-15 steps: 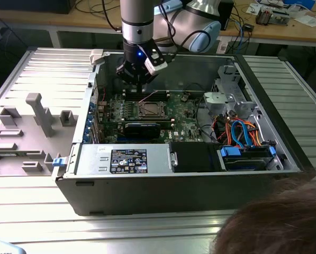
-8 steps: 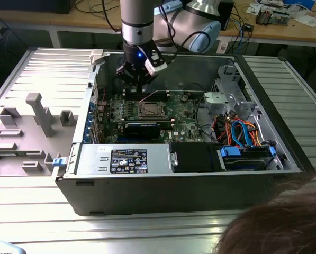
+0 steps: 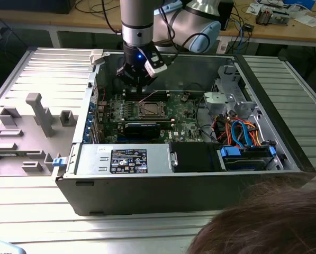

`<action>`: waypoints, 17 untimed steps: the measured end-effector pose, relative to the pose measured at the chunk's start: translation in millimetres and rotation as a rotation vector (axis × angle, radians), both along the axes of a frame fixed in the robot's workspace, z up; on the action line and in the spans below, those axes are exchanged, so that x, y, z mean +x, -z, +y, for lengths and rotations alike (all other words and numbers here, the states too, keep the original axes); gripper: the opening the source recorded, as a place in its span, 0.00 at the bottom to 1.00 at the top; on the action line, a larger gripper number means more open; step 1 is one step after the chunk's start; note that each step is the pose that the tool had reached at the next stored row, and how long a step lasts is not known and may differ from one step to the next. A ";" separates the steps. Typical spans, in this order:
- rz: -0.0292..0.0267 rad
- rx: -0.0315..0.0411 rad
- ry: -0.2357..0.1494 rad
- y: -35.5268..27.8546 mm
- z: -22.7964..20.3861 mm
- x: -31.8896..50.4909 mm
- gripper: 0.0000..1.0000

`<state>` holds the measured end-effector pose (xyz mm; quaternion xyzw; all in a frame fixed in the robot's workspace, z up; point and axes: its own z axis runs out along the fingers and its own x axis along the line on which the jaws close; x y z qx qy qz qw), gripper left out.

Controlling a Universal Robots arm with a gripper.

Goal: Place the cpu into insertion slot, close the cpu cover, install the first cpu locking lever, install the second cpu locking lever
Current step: 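Install the first cpu locking lever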

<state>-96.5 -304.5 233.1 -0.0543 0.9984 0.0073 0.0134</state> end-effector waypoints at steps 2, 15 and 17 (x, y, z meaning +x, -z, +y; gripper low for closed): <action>0.0000 -0.0001 0.000 1.0 0.0 0.0 0.11; 0.0000 0.0000 0.000 6.2 0.0 0.0 0.11; 0.0000 0.0000 0.000 6.8 0.0 0.0 0.11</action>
